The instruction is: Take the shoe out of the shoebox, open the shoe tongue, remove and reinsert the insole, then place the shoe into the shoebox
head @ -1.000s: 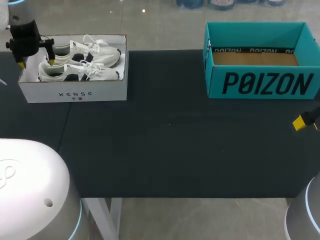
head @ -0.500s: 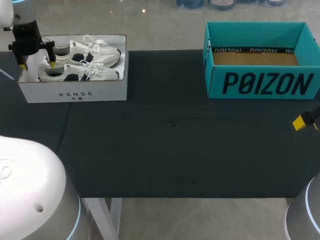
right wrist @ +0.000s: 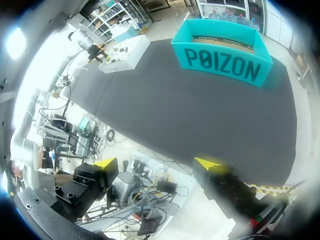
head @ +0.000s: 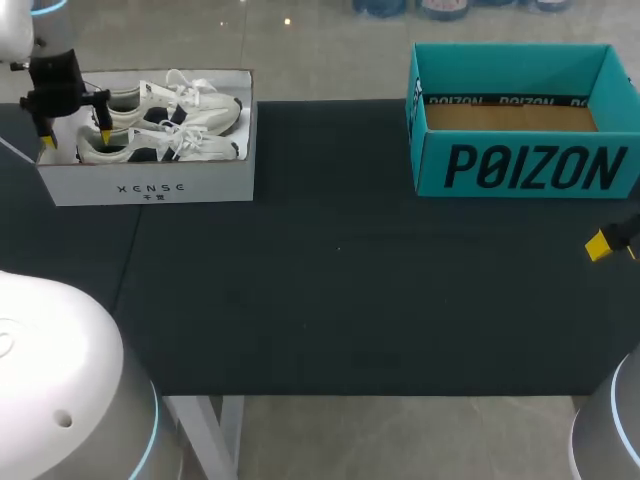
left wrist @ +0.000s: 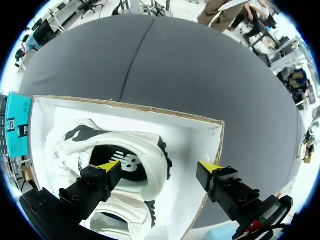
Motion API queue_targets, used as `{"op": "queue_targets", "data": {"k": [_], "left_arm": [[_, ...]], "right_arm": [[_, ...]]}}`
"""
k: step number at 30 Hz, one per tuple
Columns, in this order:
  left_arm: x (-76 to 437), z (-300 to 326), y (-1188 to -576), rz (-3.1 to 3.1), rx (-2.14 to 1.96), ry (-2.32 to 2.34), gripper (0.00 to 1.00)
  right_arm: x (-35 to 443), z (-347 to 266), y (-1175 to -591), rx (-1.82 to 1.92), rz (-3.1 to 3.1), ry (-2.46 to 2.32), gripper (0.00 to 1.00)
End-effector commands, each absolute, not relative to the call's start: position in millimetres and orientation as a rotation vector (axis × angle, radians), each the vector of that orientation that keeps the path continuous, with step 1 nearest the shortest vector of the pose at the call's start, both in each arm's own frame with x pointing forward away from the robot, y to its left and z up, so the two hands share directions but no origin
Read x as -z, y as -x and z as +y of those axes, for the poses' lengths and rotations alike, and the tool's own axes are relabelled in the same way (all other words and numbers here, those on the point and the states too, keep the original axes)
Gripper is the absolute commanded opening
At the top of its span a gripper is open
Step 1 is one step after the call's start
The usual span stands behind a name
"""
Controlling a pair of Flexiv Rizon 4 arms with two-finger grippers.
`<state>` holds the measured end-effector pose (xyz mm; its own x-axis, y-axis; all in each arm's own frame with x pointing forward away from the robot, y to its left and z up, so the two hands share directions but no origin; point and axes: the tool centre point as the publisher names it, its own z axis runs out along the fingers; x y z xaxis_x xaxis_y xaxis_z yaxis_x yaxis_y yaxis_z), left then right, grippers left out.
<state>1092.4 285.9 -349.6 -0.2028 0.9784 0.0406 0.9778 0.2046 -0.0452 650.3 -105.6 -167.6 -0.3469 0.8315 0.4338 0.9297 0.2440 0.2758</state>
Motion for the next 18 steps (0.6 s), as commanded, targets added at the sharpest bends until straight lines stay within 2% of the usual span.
{"op": "queue_targets", "data": {"k": [1, 3, 4, 5, 8, 9, 10, 12, 13, 18], "left_arm": [[351.6, 286.9, -1098.2, -2.386, -0.018, 1.946, 1.0], [352.4, 286.5, -1099.0, -2.388, -0.021, 1.952, 1.0], [353.4, 286.1, -1099.6, -2.388, -0.02, 1.953, 0.88], [354.2, 285.7, -1100.0, -2.388, -0.018, 1.953, 0.45], [356.0, 285.2, -1100.4, -2.383, -0.015, 1.956, 0.43], [357.2, 284.9, -1100.7, -2.381, -0.015, 1.957, 0.2], [358.2, 284.9, -1101.0, -2.38, -0.014, 1.958, 0.11], [359.8, 284.5, -1101.5, -2.369, -0.002, 1.962, 0.11], [360.7, 284.0, -1101.6, -2.359, 0.001, 1.968, 0.0], [360.3, 282.9, -1101.4, -2.342, 0.02, 1.98, 0.0]], "right_arm": [[168.1, -105.4, -651.9, 0.726, -2.313, 1.665, 1.0], [168.1, -105.4, -651.9, 0.726, -2.313, 1.665, 1.0], [168.1, -105.4, -651.9, 0.726, -2.313, 1.665, 1.0], [168.1, -105.4, -651.9, 0.726, -2.313, 1.665, 1.0], [168.1, -105.4, -651.9, 0.726, -2.313, 1.665, 1.0], [168.1, -105.4, -651.9, 0.726, -2.313, 1.665, 1.0], [168.1, -105.4, -651.9, 0.726, -2.313, 1.665, 1.0], [168.1, -105.4, -651.9, 0.726, -2.313, 1.665, 1.0], [168.1, -105.4, -651.9, 0.726, -2.313, 1.665, 1.0], [168.1, -105.4, -651.9, 0.726, -2.313, 1.665, 1.0]]}}
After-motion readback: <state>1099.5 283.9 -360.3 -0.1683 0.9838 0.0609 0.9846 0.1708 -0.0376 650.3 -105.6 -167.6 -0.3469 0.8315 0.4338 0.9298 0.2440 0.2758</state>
